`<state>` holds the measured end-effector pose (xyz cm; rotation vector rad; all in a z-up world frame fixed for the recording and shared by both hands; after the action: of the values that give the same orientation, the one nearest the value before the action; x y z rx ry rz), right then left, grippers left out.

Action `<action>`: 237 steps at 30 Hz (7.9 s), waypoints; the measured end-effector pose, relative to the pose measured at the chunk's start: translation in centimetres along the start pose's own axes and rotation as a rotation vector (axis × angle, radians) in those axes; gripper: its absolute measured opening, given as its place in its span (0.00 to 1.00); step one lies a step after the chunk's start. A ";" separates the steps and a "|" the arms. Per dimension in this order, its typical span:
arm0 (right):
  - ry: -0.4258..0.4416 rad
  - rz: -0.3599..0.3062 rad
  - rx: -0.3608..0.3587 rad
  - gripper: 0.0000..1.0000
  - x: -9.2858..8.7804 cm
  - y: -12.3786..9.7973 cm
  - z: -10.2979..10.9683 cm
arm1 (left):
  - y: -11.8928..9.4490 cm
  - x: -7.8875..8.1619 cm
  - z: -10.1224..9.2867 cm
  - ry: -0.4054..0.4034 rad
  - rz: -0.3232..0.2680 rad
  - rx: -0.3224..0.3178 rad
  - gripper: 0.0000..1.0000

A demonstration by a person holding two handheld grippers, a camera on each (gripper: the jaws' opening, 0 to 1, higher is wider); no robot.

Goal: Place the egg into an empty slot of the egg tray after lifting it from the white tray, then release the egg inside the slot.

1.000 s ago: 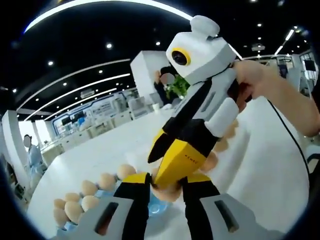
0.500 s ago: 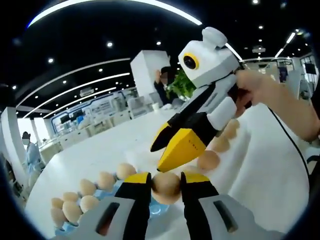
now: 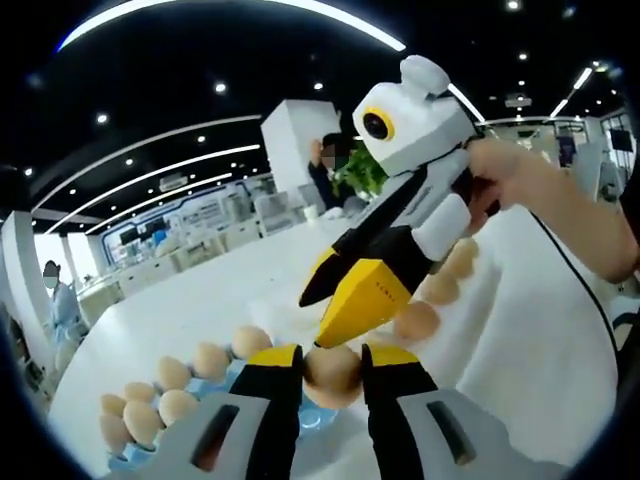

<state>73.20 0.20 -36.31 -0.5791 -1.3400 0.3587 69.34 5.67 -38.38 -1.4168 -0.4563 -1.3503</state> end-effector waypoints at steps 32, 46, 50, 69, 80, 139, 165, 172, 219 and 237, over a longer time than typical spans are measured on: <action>-0.009 0.095 0.052 0.38 -0.1 1.2 -1.1 | 0.1 -0.4 0.4 -0.011 -0.009 -0.007 0.23; 0.150 0.363 0.392 0.32 -0.1 3.1 -2.2 | -0.1 -0.6 0.3 -0.004 -0.006 -0.008 0.24; 0.167 0.395 0.437 0.33 -0.3 3.6 -2.0 | -0.3 -0.7 0.3 -0.001 -0.009 -0.010 0.24; 0.149 0.415 0.405 0.28 -0.6 3.6 0.1 | -0.4 -1.5 0.7 -0.050 0.041 0.015 0.27; 0.097 0.441 0.369 0.28 0.0 3.8 -0.1 | -0.2 -1.9 0.8 -0.060 0.079 0.013 0.27; 0.102 0.062 0.107 0.24 0.7 -1.8 -2.5 | -0.5 -1.6 3.5 -0.295 -0.024 0.065 0.27; 0.216 -0.130 0.066 0.24 -4.3 -5.0 2.5 | 0.7 -2.0 7.3 -0.306 -0.026 0.226 0.27; 0.236 -0.136 0.047 0.24 -5.1 -5.6 2.0 | 1.7 -2.0 7.3 -0.265 -0.017 0.269 0.27; 0.242 -0.168 -0.003 0.25 -5.2 -7.1 1.9 | 0.5 -1.9 5.9 -0.252 0.028 0.383 0.32; 0.071 -0.040 -0.050 0.27 -4.8 -7.2 0.6 | -0.9 -1.6 1.7 -0.221 -0.007 0.120 0.53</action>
<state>71.09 -8.14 -35.90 -0.6004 -1.2932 0.2700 68.96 8.02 -39.01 -1.4712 -0.6773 -1.1564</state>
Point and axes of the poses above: the point that each gripper's makers call its tool centre point, and the gripper's own axes: y roughly forward along the fingers, z roughly to its left, x roughly out of its top, the point moved 5 cm from there along -y, roughly backward along the fingers, and after that the axes turned 10 degrees about z, right-handed, at the moved point
